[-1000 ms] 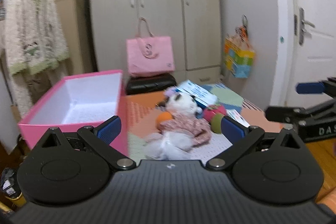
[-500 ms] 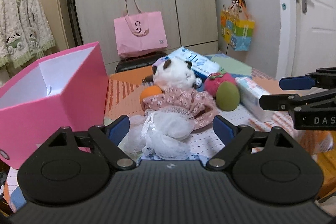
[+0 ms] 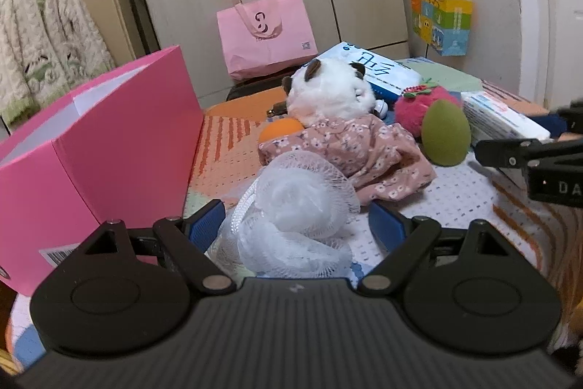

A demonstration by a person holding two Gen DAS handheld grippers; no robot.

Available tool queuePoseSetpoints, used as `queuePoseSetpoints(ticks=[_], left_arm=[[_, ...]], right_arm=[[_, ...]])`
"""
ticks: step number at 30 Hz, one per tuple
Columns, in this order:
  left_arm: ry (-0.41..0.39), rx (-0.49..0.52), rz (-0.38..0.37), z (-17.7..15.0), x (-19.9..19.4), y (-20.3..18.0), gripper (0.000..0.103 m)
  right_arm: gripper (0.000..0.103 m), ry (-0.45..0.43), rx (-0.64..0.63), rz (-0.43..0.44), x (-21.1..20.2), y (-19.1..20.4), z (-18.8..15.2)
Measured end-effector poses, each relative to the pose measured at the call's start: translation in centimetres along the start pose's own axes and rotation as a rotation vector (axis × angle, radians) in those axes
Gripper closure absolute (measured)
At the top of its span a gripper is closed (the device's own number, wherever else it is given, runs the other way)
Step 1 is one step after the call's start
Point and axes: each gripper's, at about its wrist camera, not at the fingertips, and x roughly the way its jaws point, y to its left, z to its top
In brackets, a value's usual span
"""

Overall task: Organize soft objects
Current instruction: 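Grasp the white mesh bath puff with the left tool while the right tool grasps the white tissue pack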

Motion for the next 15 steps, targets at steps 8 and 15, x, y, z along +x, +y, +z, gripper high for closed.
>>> queuePoseSetpoints(ticks=[8, 15], left_arm=[[0.011, -0.098, -0.031, -0.1, -0.1, 1.4, 0.058], [-0.024, -0.165, -0.038, -0.2, -0.6, 2.3, 0.066]], right_arm=[[0.080, -0.014, 0.048, -0.025, 0.3, 0.0, -0.5], [0.081, -0.033, 0.072, -0.039, -0.7, 0.1, -0.7]])
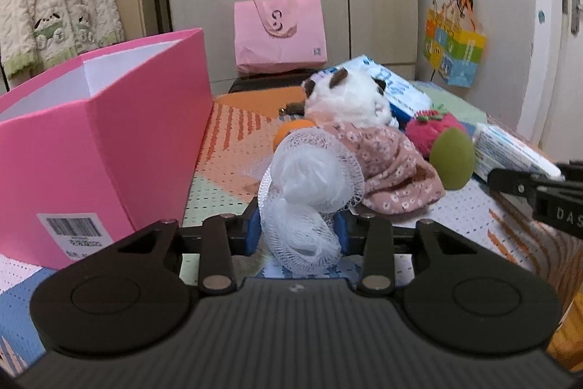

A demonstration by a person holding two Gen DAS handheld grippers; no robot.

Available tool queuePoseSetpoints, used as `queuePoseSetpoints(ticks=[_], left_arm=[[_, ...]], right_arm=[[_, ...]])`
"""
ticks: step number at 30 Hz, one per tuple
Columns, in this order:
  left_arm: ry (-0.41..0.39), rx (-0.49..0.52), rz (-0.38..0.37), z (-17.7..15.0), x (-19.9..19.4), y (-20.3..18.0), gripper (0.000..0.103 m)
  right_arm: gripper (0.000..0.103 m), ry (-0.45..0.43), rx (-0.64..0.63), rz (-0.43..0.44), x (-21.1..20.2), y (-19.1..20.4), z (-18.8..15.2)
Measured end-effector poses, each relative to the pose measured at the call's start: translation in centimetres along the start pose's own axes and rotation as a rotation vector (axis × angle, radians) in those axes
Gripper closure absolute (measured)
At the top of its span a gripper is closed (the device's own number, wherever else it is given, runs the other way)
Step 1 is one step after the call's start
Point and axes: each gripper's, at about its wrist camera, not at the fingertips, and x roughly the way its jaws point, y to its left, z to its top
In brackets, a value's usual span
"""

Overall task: Organize soft objects
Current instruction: 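Grasp the white mesh bath puff with the left tool while the right tool grasps the white tissue pack, then carry the bath puff and tissue pack over the pink box with both tools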

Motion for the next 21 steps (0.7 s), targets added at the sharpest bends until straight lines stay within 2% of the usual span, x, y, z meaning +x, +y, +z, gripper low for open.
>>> queuePoseSetpoints(ticks=[11, 16, 21], left_arm=[[-0.014, -0.084, -0.058, 0.3, -2.1, 1.6, 0.066], [0.038, -0.109, -0.109, 0.4, -3.1, 2.6, 0.066], [0.109, -0.111, -0.133, 0.5, -4.2, 3.8, 0.066]], right_arm=[[0.081, 0.011, -0.015, -0.015, -2.6, -0.2, 0.5], [0.081, 0.058, 0.001, 0.060, -3.8, 0.3, 1.4], [0.081, 0.123, -0.004, 0.183, -5.0, 1.9, 2.3]])
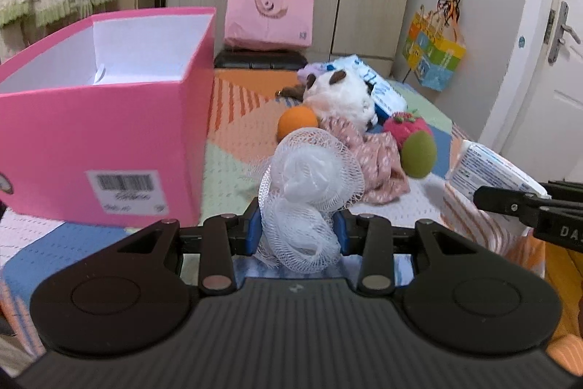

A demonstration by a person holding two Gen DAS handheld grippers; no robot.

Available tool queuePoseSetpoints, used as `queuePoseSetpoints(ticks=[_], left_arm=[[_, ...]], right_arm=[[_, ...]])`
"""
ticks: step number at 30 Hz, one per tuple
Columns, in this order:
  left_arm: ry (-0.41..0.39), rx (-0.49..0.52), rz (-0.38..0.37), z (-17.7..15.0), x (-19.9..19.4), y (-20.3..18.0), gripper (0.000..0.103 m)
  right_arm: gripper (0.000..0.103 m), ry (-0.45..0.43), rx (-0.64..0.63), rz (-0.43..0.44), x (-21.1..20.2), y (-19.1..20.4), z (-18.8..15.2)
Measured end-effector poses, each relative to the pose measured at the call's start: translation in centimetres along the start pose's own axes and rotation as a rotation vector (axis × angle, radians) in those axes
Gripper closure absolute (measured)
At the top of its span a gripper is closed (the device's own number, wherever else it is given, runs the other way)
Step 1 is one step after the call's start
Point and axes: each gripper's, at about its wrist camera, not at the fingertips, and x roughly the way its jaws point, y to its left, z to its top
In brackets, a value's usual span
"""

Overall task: Organize soft objects
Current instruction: 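Carry the bath puff and tissue pack over the pink box with both tools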

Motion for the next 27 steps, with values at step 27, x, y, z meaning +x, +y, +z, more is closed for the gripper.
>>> queuePoseSetpoints(ticks=[27], left_arm=[[0.162, 0.049, -0.021, 8.2, -10.0, 8.9, 0.066]], right_arm=[[0.081, 0.185, -0.235, 0.435, 0.7, 13.1, 9.6]])
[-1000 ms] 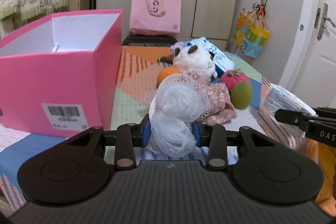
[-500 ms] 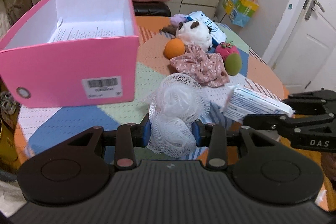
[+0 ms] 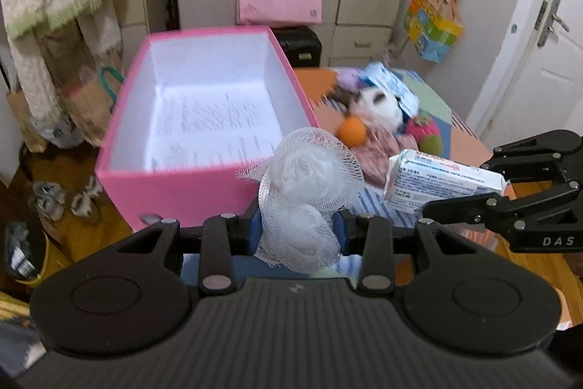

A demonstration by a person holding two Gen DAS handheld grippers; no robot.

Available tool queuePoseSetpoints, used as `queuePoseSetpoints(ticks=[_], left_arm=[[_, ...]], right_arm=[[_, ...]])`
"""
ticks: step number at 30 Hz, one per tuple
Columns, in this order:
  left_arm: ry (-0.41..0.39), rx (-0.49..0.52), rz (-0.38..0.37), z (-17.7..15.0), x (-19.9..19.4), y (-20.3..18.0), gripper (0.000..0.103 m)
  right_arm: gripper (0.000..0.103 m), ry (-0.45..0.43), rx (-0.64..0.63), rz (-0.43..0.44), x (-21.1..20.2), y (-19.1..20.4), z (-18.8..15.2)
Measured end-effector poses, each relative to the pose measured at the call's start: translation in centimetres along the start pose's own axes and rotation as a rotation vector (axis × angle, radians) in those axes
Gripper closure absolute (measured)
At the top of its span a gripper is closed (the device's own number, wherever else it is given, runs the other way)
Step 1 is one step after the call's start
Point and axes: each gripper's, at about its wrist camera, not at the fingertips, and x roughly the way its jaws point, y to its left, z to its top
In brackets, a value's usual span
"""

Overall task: Organize soft objects
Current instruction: 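Carry the bath puff and tissue pack over the pink box with both tools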

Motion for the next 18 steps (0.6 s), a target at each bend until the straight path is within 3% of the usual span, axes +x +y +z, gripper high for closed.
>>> queuePoseSetpoints(ticks=[5, 11, 18], left_arm=[[-0.066, 0.003, 0.009, 2.5, -0.4, 1.7, 0.066], [-0.076, -0.040, 0.011, 5.5, 2.3, 4.3, 0.066], [-0.042, -0.091, 0.021, 8.3, 7.2, 7.3, 0.066]], right_arm=[[0.081, -0.044, -0.024, 0.006, 1.6, 0.0, 3.4], [0.081, -0.114, -0.094, -0.042, 4.5, -0.3, 6.8], [0.081, -0.078, -0.165, -0.123, 10.8, -1.8, 10.6]])
